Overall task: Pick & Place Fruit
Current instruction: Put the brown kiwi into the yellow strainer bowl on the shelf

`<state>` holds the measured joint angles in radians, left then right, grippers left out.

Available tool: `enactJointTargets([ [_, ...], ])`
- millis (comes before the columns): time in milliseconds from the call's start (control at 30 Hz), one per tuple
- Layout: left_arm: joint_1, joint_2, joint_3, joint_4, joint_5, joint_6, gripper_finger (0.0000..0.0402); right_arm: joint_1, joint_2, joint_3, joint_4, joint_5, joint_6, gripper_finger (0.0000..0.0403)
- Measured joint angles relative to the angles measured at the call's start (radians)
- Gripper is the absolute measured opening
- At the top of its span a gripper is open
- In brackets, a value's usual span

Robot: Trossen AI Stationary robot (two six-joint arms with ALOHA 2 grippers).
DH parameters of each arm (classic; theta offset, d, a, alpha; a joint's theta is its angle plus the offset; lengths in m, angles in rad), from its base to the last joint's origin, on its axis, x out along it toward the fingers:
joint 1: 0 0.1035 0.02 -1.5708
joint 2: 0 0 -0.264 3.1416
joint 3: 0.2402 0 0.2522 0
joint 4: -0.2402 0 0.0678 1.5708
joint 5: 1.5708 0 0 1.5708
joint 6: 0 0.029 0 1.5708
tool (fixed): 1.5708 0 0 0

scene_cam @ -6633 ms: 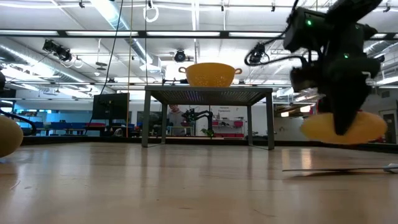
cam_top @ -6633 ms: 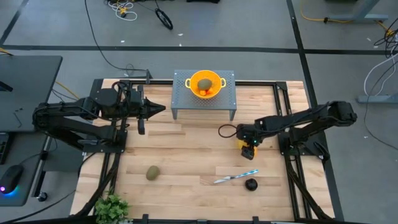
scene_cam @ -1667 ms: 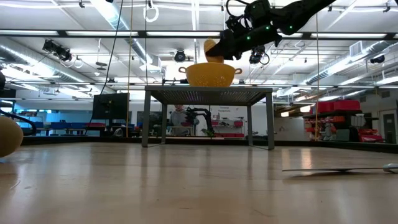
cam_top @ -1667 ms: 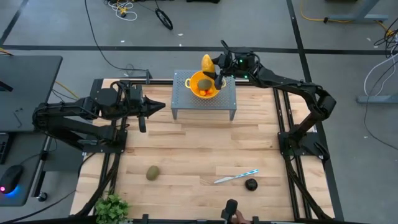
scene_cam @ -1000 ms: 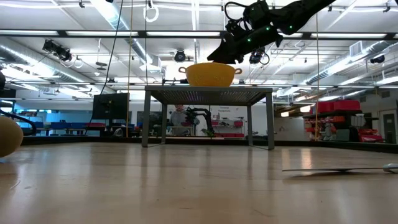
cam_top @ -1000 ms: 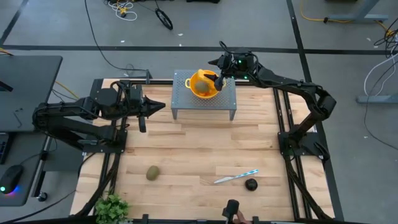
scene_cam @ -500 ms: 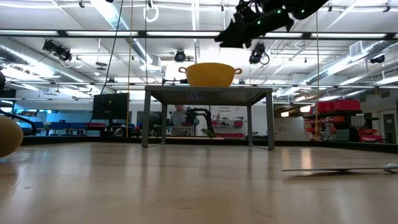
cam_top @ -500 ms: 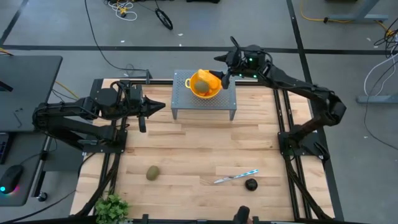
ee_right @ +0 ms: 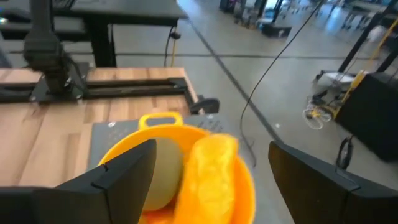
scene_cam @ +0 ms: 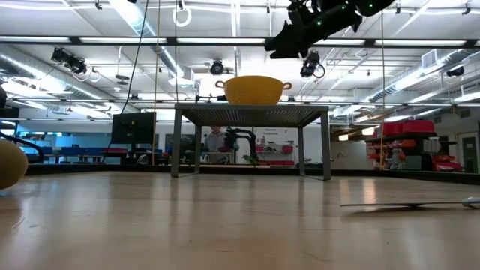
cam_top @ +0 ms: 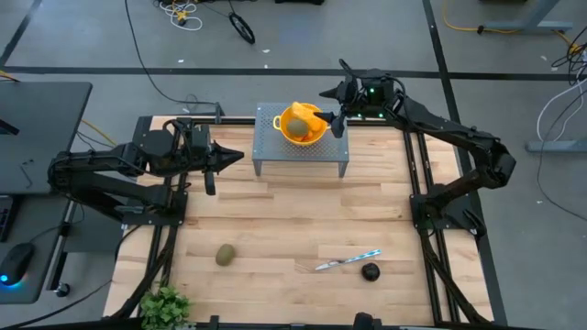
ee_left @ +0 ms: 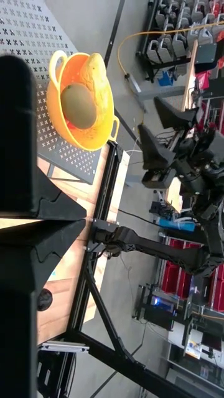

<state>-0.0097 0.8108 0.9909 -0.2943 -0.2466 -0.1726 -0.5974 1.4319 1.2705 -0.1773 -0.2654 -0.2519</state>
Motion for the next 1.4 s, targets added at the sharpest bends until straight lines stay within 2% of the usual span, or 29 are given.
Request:
enactJointTargets([
  [300,0.0,0.0,0.0,0.0,0.0,0.0,0.0004,0.07,0.0,0.0,-0.04,0.001,0.0,0.0317],
  [600,0.0,0.0,0.0,0.0,-0.002,0.0,0.0004,0.162,0.001,0.0,-0.051,0.001,0.018,0.029],
  [867,0.0,0.0,0.0,0.0,-0.004,0.002,0.0005,0.187,0.001,0.0,-0.051,0.002,0.019,0.0268],
  [1167,0.0,0.0,0.0,0.0,-0.004,0.004,0.0005,0.187,-0.067,0.0,-0.05,0.002,0.204,0.0223],
  [1400,0.0,0.0,0.0,0.0,-0.004,0.014,0.0005,0.186,-0.18,0.0,-0.067,0.002,0.245,0.0161],
])
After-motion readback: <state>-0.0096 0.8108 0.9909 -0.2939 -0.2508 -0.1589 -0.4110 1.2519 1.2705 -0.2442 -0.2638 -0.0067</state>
